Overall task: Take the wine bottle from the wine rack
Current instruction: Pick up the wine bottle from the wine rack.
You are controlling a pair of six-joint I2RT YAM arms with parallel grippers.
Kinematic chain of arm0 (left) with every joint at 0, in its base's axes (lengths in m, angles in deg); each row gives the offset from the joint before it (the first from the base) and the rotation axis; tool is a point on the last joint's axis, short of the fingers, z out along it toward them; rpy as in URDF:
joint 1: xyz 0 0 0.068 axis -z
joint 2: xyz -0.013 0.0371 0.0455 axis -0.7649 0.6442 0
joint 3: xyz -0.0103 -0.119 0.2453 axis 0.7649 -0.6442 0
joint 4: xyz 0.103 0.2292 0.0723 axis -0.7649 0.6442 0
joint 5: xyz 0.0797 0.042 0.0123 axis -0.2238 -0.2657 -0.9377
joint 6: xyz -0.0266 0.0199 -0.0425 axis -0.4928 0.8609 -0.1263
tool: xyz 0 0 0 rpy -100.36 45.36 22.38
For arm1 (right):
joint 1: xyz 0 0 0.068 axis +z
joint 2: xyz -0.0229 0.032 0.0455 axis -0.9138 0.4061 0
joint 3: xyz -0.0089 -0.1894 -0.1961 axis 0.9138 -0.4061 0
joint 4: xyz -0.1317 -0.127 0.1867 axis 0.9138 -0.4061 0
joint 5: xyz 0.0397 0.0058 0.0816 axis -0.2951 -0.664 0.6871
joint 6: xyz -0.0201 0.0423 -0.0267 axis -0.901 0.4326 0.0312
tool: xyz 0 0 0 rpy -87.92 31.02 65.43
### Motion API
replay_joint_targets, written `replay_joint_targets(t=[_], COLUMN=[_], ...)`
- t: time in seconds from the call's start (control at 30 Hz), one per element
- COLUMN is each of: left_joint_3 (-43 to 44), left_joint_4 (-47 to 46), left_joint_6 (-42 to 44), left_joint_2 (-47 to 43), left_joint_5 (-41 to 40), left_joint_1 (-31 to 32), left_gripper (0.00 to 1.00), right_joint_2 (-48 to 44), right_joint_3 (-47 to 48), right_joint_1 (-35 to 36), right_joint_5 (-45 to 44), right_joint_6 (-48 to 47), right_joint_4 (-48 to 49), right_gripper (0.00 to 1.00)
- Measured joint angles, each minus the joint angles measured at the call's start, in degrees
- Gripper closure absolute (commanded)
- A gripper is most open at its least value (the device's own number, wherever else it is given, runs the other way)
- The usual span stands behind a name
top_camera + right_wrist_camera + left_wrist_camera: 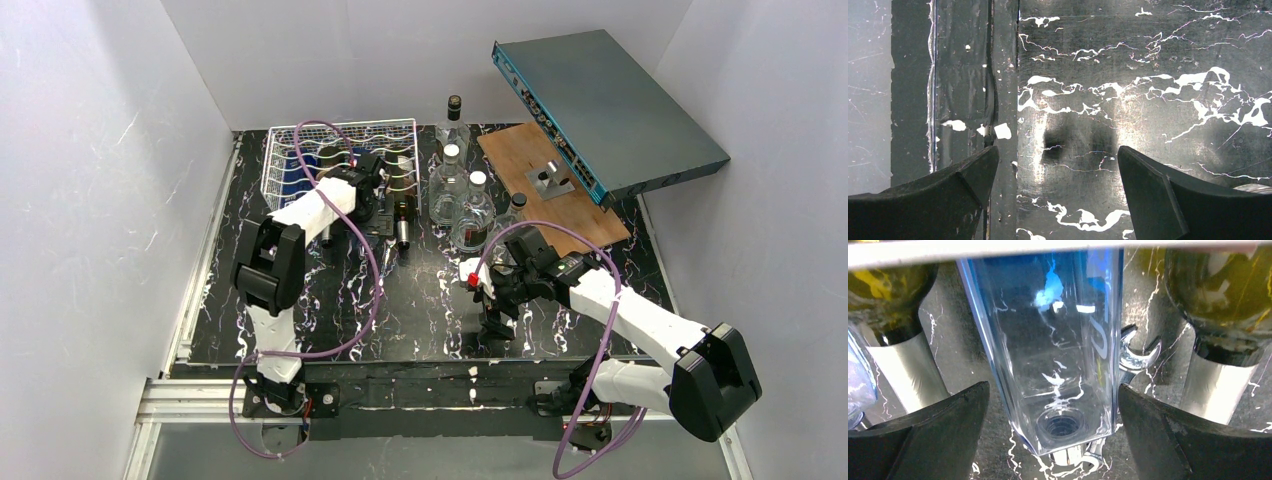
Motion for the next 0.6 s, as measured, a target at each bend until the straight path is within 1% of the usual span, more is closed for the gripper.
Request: replay_joint_targets(t=[0.07,0.17,0.47,0.6], left_joint_3=[0.76,1.44,2.19,2.95], left_joint_4=[-0.2,-1.05,-2.82,-3.5], left_joint_6=[0.07,0.26,0.94,1.01], left_joint_2=[0.79,1.75,3.13,3.85], left_joint_5=[-0.26,-0.57,-1.38,-1.49], left_joint_1=[-0.02,-0.02,-0.07,-0.11], left_gripper=[0.01,0.06,0.13,0.2], right_joint_2=[0.0,0.02,0.02,0.07], right_joint_3=[0.0,0.0,0.0,-0.02], right_joint_1=[0.0,-0.04,-0.79,-1.05], right_joint_5=[0.0,0.0,-0.02,0.0], right_joint_6=[-0.11,-0.13,-0.28,-0.31], right_joint_4=[-0.02,-0.02,-0.02,-0.02], right_gripper=[0.02,0.02,0.02,0.02])
